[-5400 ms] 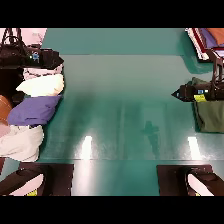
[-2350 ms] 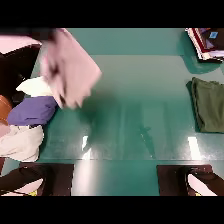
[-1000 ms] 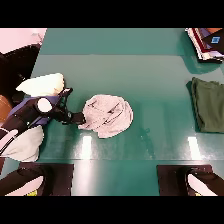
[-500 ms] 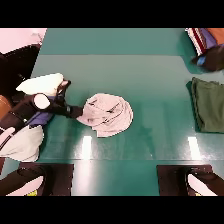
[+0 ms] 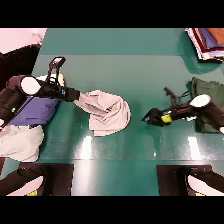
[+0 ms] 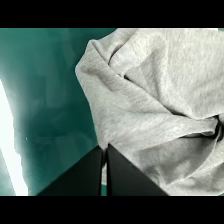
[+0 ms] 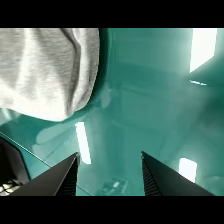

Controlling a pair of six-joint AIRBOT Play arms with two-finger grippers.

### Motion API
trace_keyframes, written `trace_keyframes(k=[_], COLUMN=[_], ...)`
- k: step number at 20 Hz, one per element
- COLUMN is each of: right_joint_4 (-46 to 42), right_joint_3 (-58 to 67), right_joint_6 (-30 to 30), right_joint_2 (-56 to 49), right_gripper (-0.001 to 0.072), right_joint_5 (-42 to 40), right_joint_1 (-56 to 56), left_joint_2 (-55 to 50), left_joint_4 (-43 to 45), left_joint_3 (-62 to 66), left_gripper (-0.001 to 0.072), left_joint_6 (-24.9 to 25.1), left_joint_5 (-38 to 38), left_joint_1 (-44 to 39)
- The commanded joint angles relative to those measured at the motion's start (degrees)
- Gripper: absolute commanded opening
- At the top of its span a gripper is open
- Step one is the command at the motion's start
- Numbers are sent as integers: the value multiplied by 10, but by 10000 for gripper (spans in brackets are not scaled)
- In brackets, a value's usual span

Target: Fold the shirts.

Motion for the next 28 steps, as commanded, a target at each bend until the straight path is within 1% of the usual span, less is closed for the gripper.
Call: trace_keyframes(k=[1,6,7,8,9,10,11,13,15,17,20,23,26,28], right_joint_4=[110,104,104,104,103,103,92,44,-25,-88,-150,-170,-183,-210], right_joint_3=[-24,92,111,128,143,157,172,208,251,301,378,447,504,537], right_joint_6=[-47,-47,-47,-48,-53,-62,-62,-59,-39,-30,-28,-28,-27,-19], right_joint_2=[-82,-188,-206,-221,-232,-240,-242,-225,-178,-116,-17,64,132,166], right_gripper=[434,424,328,203,137,8,13,12,12,12,12,12,12,12], right_joint_5=[-90,-112,-109,-109,-109,-104,-101,-80,-55,-30,11,37,43,43], right_joint_1=[58,113,119,124,127,126,120,95,60,26,-15,-35,-41,-41], left_joint_2=[0,0,0,0,0,0,2,5,25,52,100,147,186,206], left_joint_4=[5,12,12,13,18,27,44,99,139,160,163,157,134,115], left_joint_3=[6,6,6,6,6,6,9,36,82,145,243,326,384,413], left_gripper=[24,24,24,24,24,24,24,24,24,24,24,24,24,24], left_joint_6=[1,1,1,1,1,1,-1,-19,-19,-18,-14,-14,-14,-14], left_joint_5=[2,1,1,1,1,1,0,-17,-21,-19,-17,-19,-22,-22], left_joint_1=[0,0,0,0,0,0,0,1,1,1,1,1,1,1])
